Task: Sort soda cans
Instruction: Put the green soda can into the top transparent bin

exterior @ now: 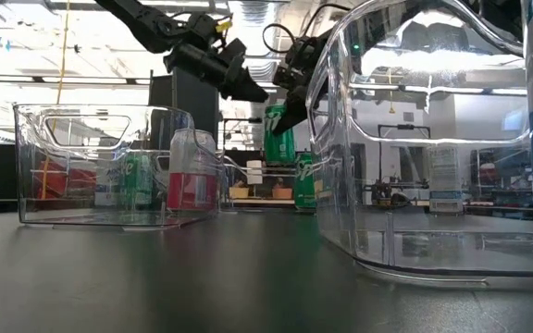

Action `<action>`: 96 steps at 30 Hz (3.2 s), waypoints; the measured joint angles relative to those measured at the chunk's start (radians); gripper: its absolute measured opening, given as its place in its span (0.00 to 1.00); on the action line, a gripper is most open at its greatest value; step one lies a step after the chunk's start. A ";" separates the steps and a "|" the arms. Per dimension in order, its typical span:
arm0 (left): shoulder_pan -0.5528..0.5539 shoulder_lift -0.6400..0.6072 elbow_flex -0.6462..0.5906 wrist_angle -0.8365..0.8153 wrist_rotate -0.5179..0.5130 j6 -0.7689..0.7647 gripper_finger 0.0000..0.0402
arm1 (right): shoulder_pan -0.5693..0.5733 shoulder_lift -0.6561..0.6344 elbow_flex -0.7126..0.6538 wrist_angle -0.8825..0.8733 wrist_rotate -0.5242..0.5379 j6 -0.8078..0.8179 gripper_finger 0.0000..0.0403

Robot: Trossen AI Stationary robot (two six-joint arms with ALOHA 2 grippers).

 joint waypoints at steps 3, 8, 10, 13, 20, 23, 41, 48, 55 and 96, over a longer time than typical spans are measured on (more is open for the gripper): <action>-0.011 0.005 0.000 0.004 -0.001 0.000 0.50 | -0.002 0.000 0.000 0.000 0.000 0.000 0.76; -0.022 0.042 -0.002 0.002 -0.003 0.003 0.50 | -0.003 0.000 0.000 -0.003 0.009 0.001 0.76; -0.024 0.054 -0.002 0.005 -0.001 0.000 0.50 | -0.003 0.001 -0.001 -0.006 0.012 0.003 0.76; -0.025 0.076 0.000 0.019 -0.002 -0.007 0.50 | -0.003 0.001 -0.002 -0.010 0.016 0.004 0.76; -0.024 0.084 0.001 0.014 -0.020 -0.026 0.50 | -0.004 0.003 -0.003 -0.013 0.023 0.004 0.76; -0.023 0.085 0.000 0.012 -0.021 -0.035 0.50 | -0.004 0.003 -0.003 -0.010 0.023 0.005 0.78; -0.014 0.069 -0.003 -0.022 -0.027 -0.033 0.51 | -0.003 0.003 -0.002 -0.016 0.038 0.009 0.78; 0.002 0.006 -0.005 -0.096 -0.029 -0.030 0.63 | -0.001 -0.003 0.003 -0.003 0.030 0.009 0.78; 0.004 0.007 -0.006 -0.179 -0.029 0.027 0.69 | -0.003 -0.004 0.003 -0.006 0.032 0.009 0.78; 0.022 0.105 -0.005 -0.216 0.037 0.001 0.69 | 0.046 -0.002 0.067 -0.023 -0.022 0.139 0.78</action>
